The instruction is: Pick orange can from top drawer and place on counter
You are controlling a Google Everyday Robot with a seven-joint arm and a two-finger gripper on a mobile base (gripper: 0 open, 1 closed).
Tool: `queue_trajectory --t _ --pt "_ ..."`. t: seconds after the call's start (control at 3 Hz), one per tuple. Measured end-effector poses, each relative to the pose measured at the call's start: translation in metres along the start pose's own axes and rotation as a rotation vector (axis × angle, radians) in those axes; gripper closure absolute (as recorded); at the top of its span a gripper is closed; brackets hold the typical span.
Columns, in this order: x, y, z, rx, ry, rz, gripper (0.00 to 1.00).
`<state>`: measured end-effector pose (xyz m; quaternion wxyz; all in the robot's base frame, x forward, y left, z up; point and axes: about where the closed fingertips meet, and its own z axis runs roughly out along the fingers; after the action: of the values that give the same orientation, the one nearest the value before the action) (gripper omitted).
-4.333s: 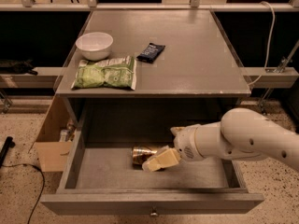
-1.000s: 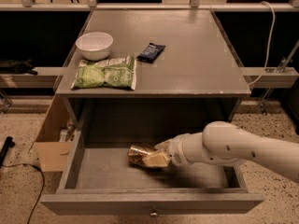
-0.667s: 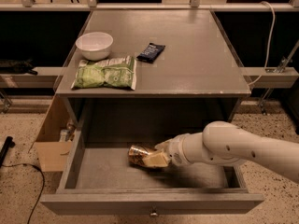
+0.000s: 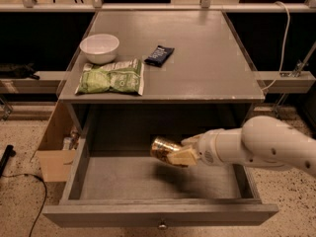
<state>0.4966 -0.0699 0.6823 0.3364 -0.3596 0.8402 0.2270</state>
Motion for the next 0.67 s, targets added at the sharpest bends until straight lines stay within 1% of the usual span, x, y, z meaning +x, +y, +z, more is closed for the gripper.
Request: queue_trajectory --t 0.33,0.67 --pt "-0.041 -0.012 -0.073 0.096 -0.046 -0.044 1.00" --pt "-0.053 -0.017 -0.072 0.097 -0.057 -0.054 1.00"
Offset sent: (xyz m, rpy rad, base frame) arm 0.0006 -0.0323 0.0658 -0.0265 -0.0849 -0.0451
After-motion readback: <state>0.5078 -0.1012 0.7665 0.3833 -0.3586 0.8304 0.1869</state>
